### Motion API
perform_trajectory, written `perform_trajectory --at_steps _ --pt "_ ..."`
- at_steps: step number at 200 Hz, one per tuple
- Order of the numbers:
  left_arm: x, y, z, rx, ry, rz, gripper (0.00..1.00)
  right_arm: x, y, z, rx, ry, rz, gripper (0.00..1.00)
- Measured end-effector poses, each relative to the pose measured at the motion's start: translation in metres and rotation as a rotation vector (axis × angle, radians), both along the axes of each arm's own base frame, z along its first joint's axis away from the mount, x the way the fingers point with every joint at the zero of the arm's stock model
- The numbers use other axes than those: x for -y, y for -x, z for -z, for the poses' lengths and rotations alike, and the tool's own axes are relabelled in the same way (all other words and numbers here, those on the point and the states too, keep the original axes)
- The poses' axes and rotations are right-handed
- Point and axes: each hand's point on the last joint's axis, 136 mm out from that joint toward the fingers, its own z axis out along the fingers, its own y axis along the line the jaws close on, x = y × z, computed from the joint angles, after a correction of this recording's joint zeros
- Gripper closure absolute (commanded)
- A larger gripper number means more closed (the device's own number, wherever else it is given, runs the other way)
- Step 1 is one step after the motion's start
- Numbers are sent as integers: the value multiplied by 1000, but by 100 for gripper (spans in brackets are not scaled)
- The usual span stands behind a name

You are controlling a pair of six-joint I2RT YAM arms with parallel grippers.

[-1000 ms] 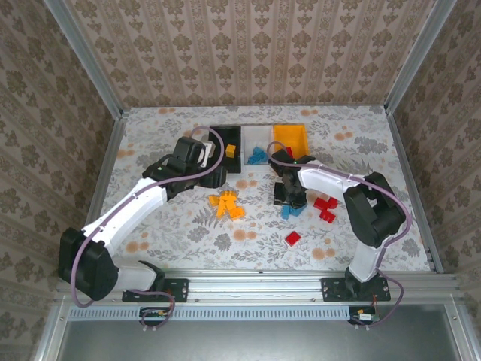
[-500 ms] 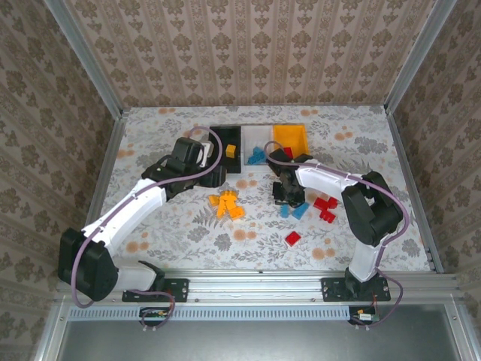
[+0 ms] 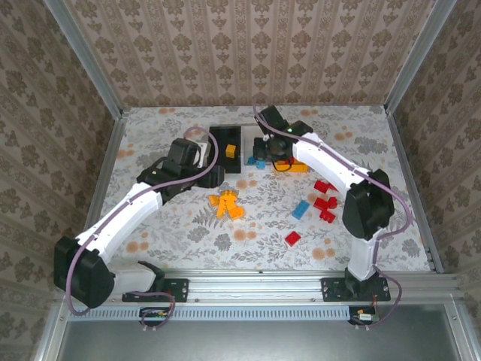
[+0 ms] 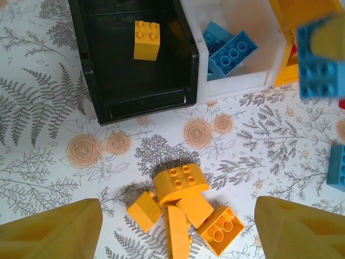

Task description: Sort the legos into containers by color

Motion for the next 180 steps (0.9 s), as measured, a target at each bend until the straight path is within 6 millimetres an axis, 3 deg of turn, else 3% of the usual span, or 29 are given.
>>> perform_trajectory --at_steps 22,49,75,101,130,147,162,180 --pt "-4 7 4 -16 -3 -7 24 -8 -37 8 40 -4 -1 83" --pt "-10 16 6 -32 -3 -17 24 -7 -74 39 40 18 6 81" --pt "-15 22 7 -37 -5 -25 24 -4 -96 61 37 36 10 63" --pt "-17 25 6 -36 -6 -28 24 -5 -102 59 54 40 -1 46" --pt "-19 25 6 -38 -6 -33 23 -5 -97 27 102 24 -9 35" --pt "-19 24 6 -37 -5 -34 23 6 -81 -11 145 22 3 31" --pt "-19 25 5 -37 1 -39 23 24 -52 -52 184 23 21 30" --pt "-21 28 5 -33 10 -44 22 55 -3 -93 220 23 58 28"
